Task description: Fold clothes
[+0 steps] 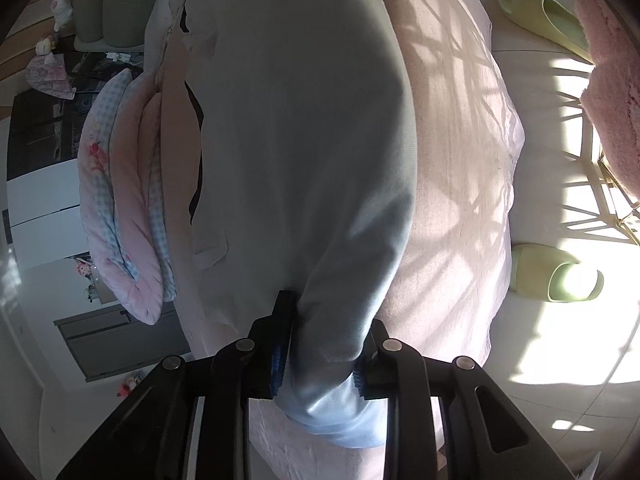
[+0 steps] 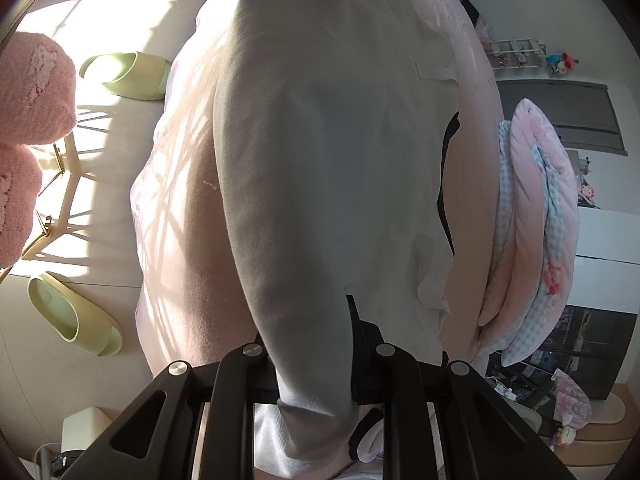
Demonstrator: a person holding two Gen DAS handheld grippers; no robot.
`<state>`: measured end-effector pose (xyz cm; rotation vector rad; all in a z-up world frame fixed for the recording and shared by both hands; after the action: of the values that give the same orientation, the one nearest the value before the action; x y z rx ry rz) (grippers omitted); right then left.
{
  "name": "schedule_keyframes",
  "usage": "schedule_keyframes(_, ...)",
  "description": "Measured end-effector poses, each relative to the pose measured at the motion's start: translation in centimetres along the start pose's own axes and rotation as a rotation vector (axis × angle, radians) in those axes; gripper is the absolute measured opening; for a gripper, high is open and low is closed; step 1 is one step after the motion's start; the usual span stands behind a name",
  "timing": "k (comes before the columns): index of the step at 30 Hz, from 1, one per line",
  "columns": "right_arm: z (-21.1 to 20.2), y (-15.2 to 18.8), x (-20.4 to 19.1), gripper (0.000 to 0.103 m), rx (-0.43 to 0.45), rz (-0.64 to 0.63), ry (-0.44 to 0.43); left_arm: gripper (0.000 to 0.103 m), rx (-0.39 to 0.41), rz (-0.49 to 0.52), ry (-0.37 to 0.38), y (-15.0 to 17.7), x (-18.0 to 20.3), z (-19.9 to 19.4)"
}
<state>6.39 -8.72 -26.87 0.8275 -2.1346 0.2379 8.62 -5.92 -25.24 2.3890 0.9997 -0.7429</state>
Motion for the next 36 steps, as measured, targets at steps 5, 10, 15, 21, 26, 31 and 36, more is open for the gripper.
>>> schedule_keyframes(5,-0.1,-0.4,0.4,0.02,-0.006,0.001,-0.071,0.025,0.015,-0.04,0.091,0.1,-1.2,-0.6)
schedule_keyframes(10,-0.1,-0.4,1.1,0.018,-0.003,-0.019,-0.108,0.025,0.029,-0.051,0.111,0.0,-2.1,-1.2)
schedule_keyframes(15,0.1,-0.3,2.3,0.018,0.005,-0.035,-0.151,0.025,0.048,-0.064,0.139,-0.1,-3.1,-1.8)
schedule_keyframes(21,0.4,-0.4,4.0,0.018,0.01,-0.049,-0.188,0.025,0.08,-0.091,0.175,-0.3,-5.2,-2.4)
schedule_keyframes(26,1.1,-0.3,6.1,0.018,-0.013,0.001,-0.237,0.025,0.101,-0.12,0.169,-0.7,-6.8,-2.8)
schedule_keyframes(31,1.2,-0.1,8.1,0.018,-0.009,0.047,-0.246,0.025,0.12,-0.162,0.176,-0.5,-7.6,-2.8)
schedule_keyframes(36,1.5,0.2,9.1,0.018,0.0,0.095,-0.268,0.026,0.141,-0.23,0.204,-0.1,-8.8,-2.5)
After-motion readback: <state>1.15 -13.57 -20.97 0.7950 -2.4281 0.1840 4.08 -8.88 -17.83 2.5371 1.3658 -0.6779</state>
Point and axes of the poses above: each gripper's, at about its wrist camera, not at the fingertips, and z roughly the way its jaws point, x to its right, y to its underside, the point moved 2 cm from there along z, roughly the way its jaws point, and after that the axes turned 8 degrees about y, right-handed, at the moved point
